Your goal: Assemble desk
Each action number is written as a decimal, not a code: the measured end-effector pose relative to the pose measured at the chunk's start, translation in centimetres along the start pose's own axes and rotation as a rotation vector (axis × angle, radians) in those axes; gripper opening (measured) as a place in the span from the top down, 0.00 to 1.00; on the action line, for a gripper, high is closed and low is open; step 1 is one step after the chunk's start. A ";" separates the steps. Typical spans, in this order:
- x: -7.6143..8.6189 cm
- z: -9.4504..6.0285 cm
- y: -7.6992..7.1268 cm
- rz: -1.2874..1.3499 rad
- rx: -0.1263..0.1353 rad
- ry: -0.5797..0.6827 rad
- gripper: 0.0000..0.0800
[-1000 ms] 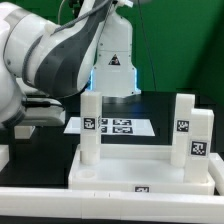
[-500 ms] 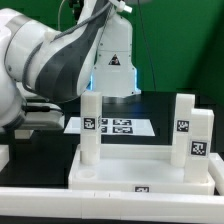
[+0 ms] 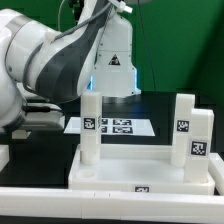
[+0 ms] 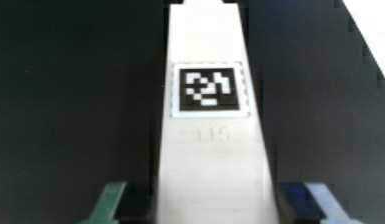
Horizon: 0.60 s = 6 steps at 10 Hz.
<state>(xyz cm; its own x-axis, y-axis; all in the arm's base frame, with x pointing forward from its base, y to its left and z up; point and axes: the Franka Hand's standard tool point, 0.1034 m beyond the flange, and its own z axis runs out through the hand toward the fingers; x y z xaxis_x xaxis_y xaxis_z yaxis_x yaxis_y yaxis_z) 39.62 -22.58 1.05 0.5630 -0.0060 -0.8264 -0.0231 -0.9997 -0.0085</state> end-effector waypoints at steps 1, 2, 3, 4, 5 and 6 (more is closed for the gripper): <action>0.0 -0.3 0.0 -0.001 -0.001 0.006 0.64; -0.2 -0.8 0.0 0.000 0.002 0.008 0.64; -0.8 -1.8 -0.3 0.000 0.009 0.010 0.64; -1.4 -3.3 -0.9 -0.003 0.009 0.030 0.64; -2.0 -4.6 -1.5 -0.002 0.007 0.050 0.64; -3.0 -6.3 -2.4 -0.007 0.012 0.062 0.64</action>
Offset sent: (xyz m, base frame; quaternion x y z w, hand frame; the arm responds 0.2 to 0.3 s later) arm 0.0174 0.0080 0.0579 -0.0240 -0.0197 0.0279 0.9991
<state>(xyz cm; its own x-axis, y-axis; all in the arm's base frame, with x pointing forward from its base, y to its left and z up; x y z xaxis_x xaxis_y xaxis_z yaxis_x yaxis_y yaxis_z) 43.18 -20.29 7.11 0.6134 -0.0006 -0.7898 -0.0287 -0.9994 -0.0216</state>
